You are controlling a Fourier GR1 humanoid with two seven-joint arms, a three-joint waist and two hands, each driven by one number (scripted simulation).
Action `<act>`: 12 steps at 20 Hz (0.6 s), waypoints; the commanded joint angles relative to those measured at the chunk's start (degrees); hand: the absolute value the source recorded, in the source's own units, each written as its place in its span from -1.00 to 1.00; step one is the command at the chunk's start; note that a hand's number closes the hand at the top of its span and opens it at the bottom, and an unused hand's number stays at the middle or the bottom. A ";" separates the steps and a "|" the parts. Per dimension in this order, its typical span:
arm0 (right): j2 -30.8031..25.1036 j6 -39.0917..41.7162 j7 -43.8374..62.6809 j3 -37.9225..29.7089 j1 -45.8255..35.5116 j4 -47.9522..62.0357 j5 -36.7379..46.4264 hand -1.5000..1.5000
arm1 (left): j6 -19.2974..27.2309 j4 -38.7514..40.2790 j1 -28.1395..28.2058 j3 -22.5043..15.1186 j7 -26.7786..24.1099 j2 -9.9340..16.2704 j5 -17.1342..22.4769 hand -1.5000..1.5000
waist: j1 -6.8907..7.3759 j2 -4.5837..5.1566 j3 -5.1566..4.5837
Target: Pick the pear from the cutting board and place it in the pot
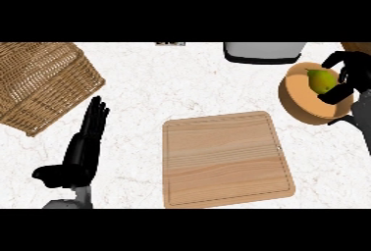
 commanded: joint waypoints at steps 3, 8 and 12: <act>-0.99 4.70 -7.71 -3.31 -4.82 11.53 -3.71 -1.00 | 0.40 -1.26 0.27 0.24 0.52 0.18 -0.83 0.00 | 0.09 -0.06 0.03; 0.84 -0.97 -17.50 -13.88 -3.45 9.42 -15.23 -1.00 | 0.23 1.60 -1.28 1.38 -0.02 -0.06 -0.18 0.00 | -0.65 -0.01 0.13; 0.96 0.81 -19.61 -22.89 -6.85 9.06 -25.24 -1.00 | -1.22 2.81 0.55 1.92 -2.52 0.42 0.61 0.00 | -0.77 -0.08 0.07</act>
